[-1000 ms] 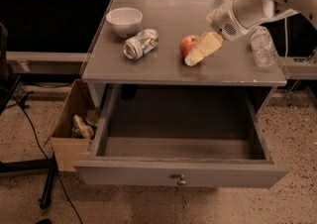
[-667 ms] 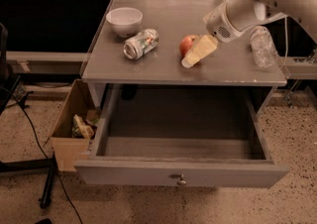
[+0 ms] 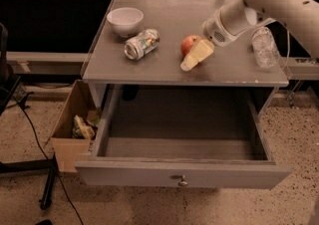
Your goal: Place apple into top drawer
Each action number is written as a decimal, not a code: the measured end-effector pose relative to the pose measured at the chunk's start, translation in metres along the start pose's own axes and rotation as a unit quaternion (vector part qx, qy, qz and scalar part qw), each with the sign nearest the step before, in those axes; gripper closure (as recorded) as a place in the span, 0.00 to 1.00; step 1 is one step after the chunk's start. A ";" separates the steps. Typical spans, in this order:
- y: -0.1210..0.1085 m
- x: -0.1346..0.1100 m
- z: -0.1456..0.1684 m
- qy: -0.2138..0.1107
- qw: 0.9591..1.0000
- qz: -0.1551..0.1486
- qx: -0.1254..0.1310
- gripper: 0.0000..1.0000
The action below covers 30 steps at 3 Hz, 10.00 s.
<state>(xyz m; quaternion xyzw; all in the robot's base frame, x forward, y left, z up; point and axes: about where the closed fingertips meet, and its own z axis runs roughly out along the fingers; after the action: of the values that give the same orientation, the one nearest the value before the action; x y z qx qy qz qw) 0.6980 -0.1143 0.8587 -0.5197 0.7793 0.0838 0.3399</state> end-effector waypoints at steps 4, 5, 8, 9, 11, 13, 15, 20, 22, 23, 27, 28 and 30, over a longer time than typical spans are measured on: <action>-0.005 0.005 0.021 -0.008 0.999 0.024 -0.019 0.37; -0.005 0.005 0.021 -0.008 0.999 0.024 -0.020 0.62; 0.015 -0.009 -0.017 -0.010 0.999 -0.014 -0.028 1.00; 0.034 -0.010 -0.057 -0.022 0.999 -0.040 -0.027 1.00; 0.078 0.018 -0.112 -0.027 0.997 -0.053 -0.039 1.00; 0.092 0.018 -0.123 -0.022 0.997 -0.064 -0.043 1.00; 0.143 0.024 -0.137 -0.023 0.995 -0.075 -0.068 1.00; 0.191 0.098 -0.060 -0.053 0.993 -0.061 -0.085 1.00; 0.198 0.096 -0.027 -0.073 0.990 -0.068 -0.097 1.00; 0.199 0.099 -0.005 -0.083 0.989 -0.072 -0.098 1.00; 0.194 0.132 0.066 -0.073 0.991 -0.069 -0.089 1.00; 0.187 0.136 0.121 -0.049 0.991 -0.086 -0.090 1.00; 0.182 0.142 0.145 -0.055 0.991 -0.093 -0.084 1.00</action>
Offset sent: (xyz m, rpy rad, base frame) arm 0.0160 -0.0030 -0.0172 0.0413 0.0459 -0.0268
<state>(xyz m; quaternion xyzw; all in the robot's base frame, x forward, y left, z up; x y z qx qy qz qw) 0.5718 -0.0703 0.6209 -0.6112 0.6980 0.1456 0.3435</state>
